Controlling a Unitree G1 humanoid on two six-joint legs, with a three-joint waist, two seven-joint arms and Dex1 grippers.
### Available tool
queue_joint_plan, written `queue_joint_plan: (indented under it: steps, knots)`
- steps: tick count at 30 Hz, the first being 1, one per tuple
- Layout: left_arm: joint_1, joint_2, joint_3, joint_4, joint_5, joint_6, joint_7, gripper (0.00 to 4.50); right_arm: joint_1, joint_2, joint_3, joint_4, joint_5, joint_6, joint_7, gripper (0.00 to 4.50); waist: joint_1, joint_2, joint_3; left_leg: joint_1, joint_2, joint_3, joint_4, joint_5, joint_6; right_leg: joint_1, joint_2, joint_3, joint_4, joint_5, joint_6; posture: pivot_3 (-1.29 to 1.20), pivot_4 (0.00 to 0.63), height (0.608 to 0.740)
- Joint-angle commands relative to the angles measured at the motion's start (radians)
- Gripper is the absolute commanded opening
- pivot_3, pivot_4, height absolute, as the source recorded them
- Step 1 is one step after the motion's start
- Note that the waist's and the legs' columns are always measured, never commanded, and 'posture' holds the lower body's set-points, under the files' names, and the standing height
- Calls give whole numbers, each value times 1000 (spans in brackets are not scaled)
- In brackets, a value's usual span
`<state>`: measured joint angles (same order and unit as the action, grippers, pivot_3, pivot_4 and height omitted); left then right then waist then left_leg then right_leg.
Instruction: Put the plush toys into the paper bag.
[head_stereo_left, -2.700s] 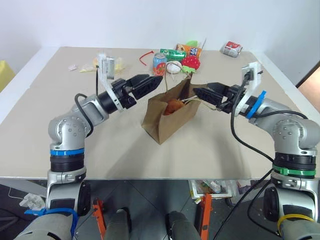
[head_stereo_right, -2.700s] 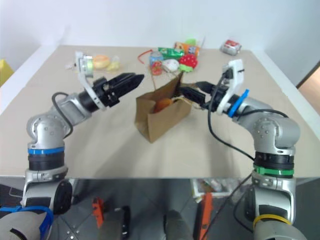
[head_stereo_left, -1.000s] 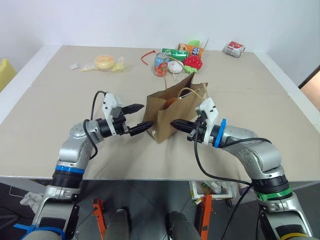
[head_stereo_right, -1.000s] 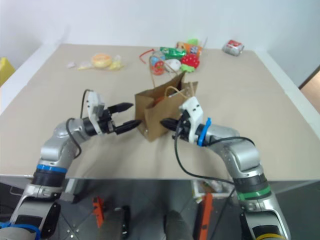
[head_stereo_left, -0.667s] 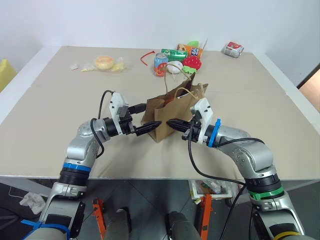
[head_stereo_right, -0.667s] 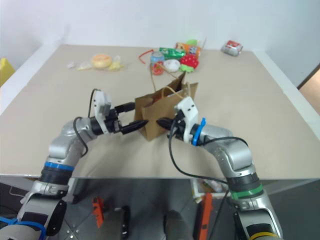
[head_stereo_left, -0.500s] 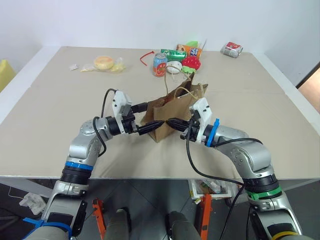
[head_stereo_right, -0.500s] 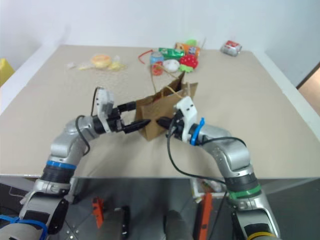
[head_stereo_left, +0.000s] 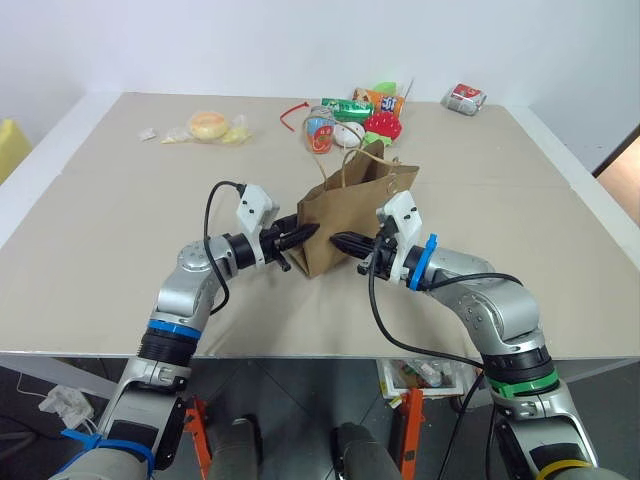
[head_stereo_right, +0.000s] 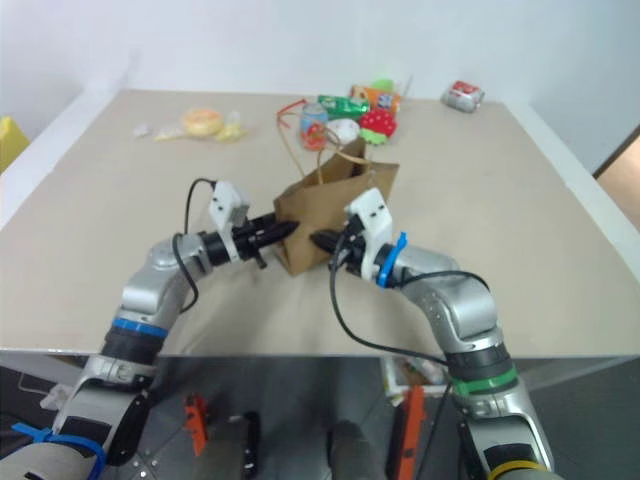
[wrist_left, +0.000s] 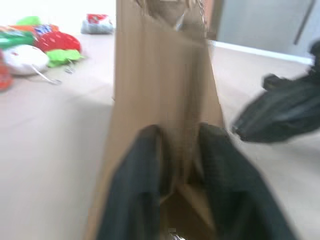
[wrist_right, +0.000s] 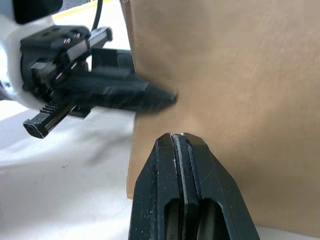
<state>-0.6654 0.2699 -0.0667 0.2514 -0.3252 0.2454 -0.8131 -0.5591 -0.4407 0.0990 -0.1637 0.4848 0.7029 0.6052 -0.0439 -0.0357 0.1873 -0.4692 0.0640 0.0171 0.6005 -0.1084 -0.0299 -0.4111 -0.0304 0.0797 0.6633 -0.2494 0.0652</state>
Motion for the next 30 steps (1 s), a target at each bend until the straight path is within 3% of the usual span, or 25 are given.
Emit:
queue_joint_plan:
  steps: [1, 4, 7, 14, 18, 22, 30]
  knots:
    - [-23, -3, 20, -20, -11, 3, 4, 64, 2, -21, -53, -66, 13, 2, 3, 0, 0, 0, 0, 0, 0, 0, 0, 0, 0, 0, 0, 0, 0, 0, 0, 0, 150, 740]
    - [-27, 0, 24, -24, -18, 12, -2, 64, 25, -48, -114, -109, 65, 23, 26, 0, 0, 0, 0, 0, 0, 0, 0, 0, 0, 0, 0, 0, 0, 0, 0, 0, 150, 740]
    - [-25, 30, 38, -33, -33, 4, -45, 64, 80, -114, -267, -174, 190, 55, 91, 0, 1, 0, 0, 0, 0, 0, 0, 0, 0, 0, 0, 0, 0, 0, 0, 0, 150, 740]
    - [6, 212, 64, -33, -104, -39, -361, 64, 207, -333, -525, -149, 287, 93, 242, 0, 1, 0, 0, 0, 0, 0, 0, 0, 0, 0, 0, 0, 0, -1, -1, 0, 150, 740]
    - [-33, 262, 89, 40, -157, -9, -490, 64, 269, -418, -554, -118, 281, 99, 300, 0, -2, 1, 0, 2, 0, 1, -1, 0, 0, 1, -1, 0, 0, -4, -7, 0, 150, 740]
    - [-48, 271, 69, 103, -136, -39, -561, 64, 281, -428, -542, -125, 282, 97, 298, 0, -1, 1, 0, 3, 0, 0, 0, 0, 0, 2, -1, 0, 0, -4, -7, 0, 150, 740]
    - [-128, 225, 53, 384, 14, -325, -501, 64, 280, -403, -508, -193, 312, 114, 258, 0, 0, 1, 0, 3, 0, 0, 0, 0, 0, 2, -1, 0, 0, -4, -6, 0, 150, 740]
